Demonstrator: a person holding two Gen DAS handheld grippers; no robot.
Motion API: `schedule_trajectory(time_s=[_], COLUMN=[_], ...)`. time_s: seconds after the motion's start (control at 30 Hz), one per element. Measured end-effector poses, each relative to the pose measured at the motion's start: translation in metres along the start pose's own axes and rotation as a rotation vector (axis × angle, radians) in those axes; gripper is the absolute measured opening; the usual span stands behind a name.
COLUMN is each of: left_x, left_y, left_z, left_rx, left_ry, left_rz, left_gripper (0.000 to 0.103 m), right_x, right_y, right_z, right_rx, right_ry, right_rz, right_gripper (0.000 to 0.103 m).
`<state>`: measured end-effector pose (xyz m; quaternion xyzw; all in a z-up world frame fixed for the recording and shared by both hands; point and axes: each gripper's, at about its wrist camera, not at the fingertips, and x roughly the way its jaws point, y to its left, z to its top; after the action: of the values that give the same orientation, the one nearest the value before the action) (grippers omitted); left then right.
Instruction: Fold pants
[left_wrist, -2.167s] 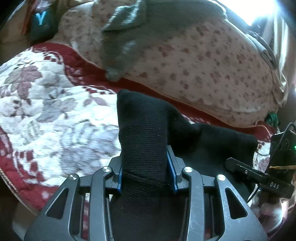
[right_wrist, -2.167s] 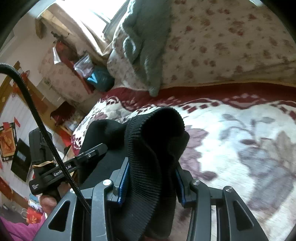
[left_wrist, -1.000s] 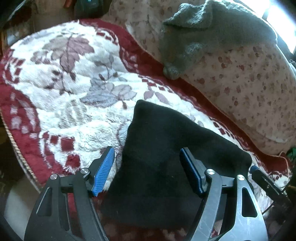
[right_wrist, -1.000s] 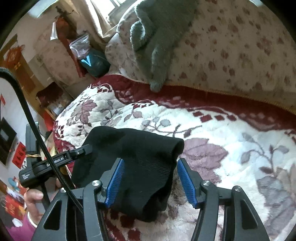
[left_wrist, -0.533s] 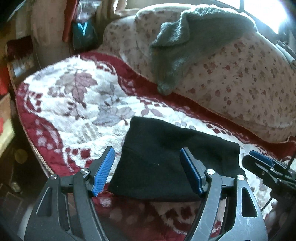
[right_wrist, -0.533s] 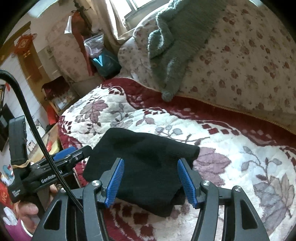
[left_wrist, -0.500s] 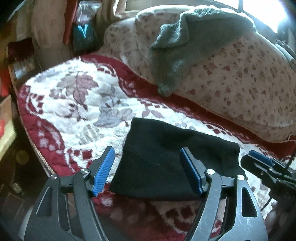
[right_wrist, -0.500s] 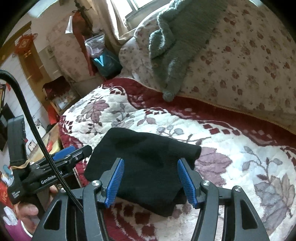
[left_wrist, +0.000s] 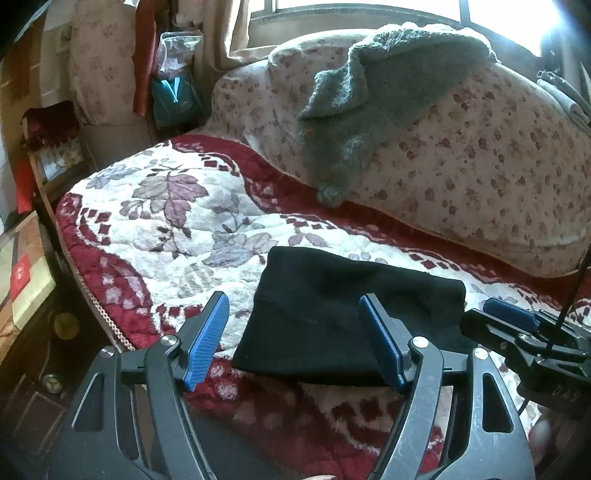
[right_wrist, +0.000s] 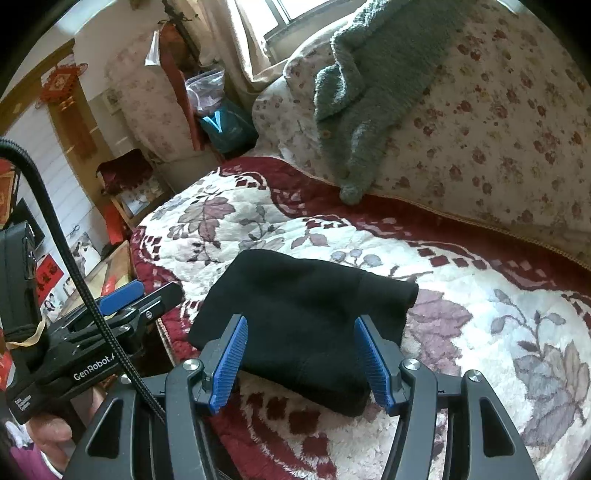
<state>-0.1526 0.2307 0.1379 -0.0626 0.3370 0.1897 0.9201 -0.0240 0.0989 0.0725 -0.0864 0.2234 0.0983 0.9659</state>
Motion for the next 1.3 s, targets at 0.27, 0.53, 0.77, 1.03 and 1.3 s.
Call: schedule_trajectory(time_s=[0.27,0.53,0.77,1.03,1.3], left_x=[-0.006,-0.005,-0.008,-0.008,-0.008], left_y=[-0.003,-0.002,-0.005,-0.005,-0.005], left_z=[-0.003,-0.003,-0.006,-0.008,-0.008], left_rx=[-0.002,0.000,-0.004,-0.005,-0.009], left_ry=[-0.001,0.002,0.003,0.006,0.009], left_rz=[0.006,0.003,0.002,0.002,-0.001], left_gripper=[0.074,0.074,0.074,0.074,0.074], right_x=[-0.002,-0.002,-0.002,0.002,0.003], right_y=[0.005,0.004,0.003,0.006,0.008], right_z=[-0.005,-0.006,-0.007,-0.010,-0.011], right_rx=[-0.003,0.009,0.009,0.001,0.002], right_ry=[-0.001,-0.001,0.002,0.014,0.017], right_rz=[0.009,0.005,0.007,0.009,0.008], right_gripper=[0.058,0.058,0.058,0.058,0.058])
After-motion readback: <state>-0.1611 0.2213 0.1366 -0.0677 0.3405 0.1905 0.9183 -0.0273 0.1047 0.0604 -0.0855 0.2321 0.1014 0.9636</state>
